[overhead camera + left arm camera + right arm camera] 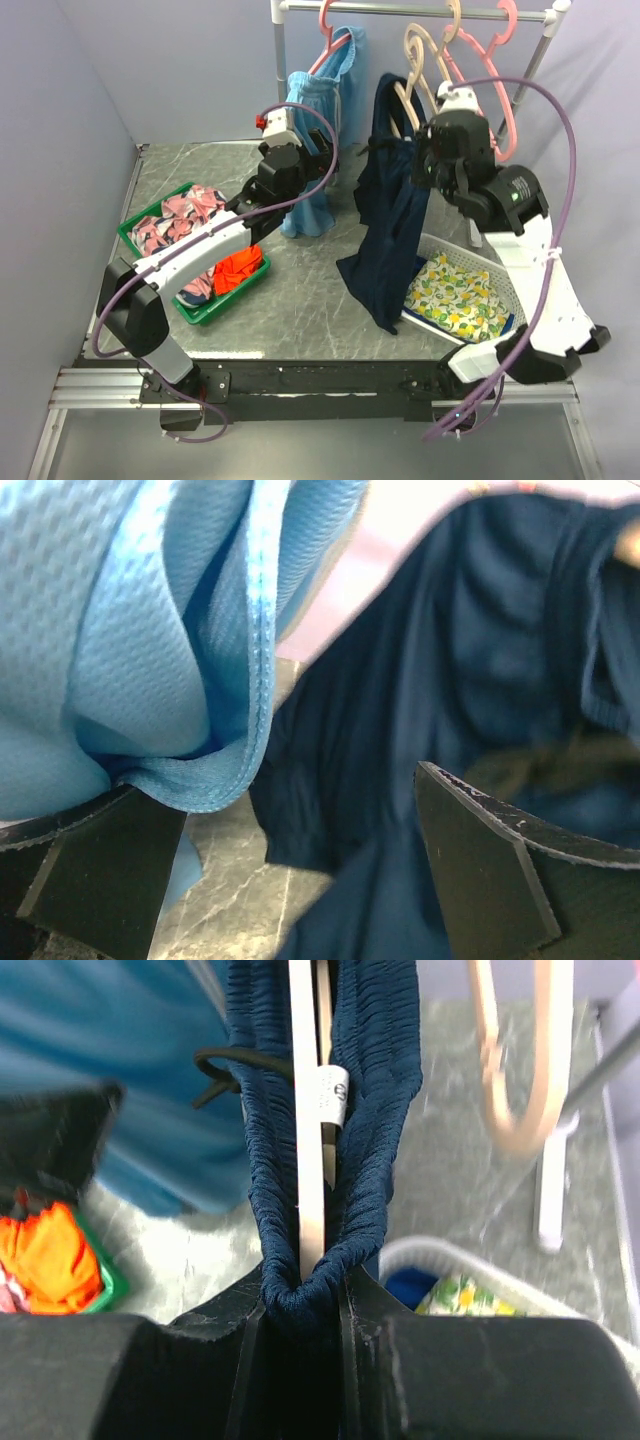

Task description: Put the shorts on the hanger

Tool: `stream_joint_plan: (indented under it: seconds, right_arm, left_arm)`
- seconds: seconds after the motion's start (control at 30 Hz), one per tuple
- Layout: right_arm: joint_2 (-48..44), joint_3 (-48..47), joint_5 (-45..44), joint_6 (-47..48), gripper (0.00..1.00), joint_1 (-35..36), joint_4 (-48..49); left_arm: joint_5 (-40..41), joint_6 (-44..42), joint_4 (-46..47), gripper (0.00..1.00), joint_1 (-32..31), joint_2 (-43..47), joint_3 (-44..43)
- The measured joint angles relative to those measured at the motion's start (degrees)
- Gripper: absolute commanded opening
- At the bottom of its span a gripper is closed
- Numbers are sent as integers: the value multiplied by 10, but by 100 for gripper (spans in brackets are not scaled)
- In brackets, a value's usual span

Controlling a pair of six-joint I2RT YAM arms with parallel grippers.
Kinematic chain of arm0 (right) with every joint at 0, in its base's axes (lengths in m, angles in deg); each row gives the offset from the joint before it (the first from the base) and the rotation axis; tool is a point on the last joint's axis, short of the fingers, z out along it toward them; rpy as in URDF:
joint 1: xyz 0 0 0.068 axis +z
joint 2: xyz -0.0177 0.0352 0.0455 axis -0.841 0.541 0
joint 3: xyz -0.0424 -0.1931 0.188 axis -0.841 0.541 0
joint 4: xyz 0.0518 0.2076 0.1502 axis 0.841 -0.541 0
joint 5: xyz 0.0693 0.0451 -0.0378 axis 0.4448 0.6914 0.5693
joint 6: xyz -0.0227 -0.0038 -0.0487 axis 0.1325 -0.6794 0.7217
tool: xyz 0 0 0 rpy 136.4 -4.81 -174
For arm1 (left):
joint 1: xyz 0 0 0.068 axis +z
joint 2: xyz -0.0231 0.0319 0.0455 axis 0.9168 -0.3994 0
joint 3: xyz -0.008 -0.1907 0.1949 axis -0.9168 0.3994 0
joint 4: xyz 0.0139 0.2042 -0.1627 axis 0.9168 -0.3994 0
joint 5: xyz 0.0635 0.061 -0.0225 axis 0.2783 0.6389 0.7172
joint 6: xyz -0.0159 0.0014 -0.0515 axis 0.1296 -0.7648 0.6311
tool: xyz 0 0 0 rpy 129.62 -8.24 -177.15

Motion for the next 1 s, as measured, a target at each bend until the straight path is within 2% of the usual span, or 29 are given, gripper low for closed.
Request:
stream_joint_plan:
  seconds: [0.33, 1.0]
  right_arm:
    - [139, -233, 28, 67, 0, -41, 35]
    - [212, -271, 66, 83, 0, -82, 56]
  left_arm:
    - [-42, 2, 0, 97, 0, 8, 0]
    - [-63, 6, -2, 97, 0, 18, 5]
